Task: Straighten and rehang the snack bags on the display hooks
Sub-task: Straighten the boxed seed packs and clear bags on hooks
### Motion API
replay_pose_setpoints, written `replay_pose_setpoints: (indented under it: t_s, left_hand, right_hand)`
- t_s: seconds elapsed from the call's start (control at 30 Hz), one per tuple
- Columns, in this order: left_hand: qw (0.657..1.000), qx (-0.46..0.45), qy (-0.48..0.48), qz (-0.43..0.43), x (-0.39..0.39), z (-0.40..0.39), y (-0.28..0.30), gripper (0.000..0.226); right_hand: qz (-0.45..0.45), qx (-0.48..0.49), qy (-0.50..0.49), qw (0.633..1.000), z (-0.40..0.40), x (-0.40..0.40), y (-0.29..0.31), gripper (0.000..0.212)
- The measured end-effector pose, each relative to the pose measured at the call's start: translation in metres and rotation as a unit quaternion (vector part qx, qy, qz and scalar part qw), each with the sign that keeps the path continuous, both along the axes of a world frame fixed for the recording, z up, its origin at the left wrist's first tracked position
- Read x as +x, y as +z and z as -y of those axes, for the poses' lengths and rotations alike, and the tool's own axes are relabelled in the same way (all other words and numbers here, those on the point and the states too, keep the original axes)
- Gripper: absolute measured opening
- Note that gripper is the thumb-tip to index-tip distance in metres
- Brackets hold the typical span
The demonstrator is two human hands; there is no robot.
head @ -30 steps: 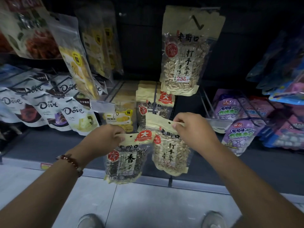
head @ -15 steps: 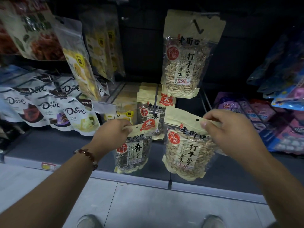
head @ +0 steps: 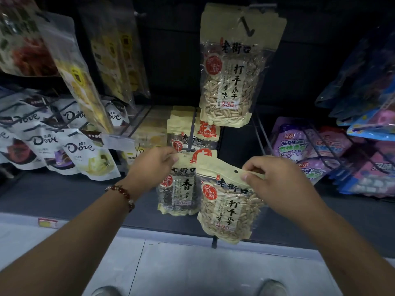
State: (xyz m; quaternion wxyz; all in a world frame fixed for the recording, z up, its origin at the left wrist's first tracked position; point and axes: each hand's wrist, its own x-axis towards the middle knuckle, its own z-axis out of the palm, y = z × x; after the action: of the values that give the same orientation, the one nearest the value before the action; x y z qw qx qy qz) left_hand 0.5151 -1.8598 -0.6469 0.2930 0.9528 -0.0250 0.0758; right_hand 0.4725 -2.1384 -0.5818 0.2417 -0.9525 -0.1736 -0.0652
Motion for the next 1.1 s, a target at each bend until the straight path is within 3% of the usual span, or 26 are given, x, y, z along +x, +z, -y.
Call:
replay_pose_setpoints:
  t_s: [0.17, 0.53, 0.77, 0.93, 1.1]
  left_hand:
    - [1.000, 0.000, 0.008, -0.005, 0.018, 0.006, -0.001, 0.025]
    - [0.999, -0.034, 0.016, -0.002, 0.030, 0.011, -0.007, 0.018]
    - [0.998, -0.007, 0.057, 0.006, 0.041, 0.016, -0.013, 0.022]
    - [0.990, 0.063, 0.117, 0.041, 0.044, 0.033, -0.009, 0.023]
    - [0.989, 0.060, 0.123, 0.046, 0.041, 0.030, -0.008, 0.021]
  right_hand:
    - [-0.020, 0.002, 0.004, 1.000, -0.003, 0.010, -0.006, 0.012]
    - [-0.040, -0.002, 0.010, 0.999, 0.000, 0.022, -0.013, 0.011]
    - [-0.052, 0.017, 0.012, 0.998, -0.001, 0.022, -0.015, 0.011]
    - [-0.059, 0.019, 0.009, 0.998, -0.003, 0.021, -0.021, 0.011]
    - [-0.062, 0.001, -0.005, 0.998, 0.000, 0.020, -0.027, 0.010]
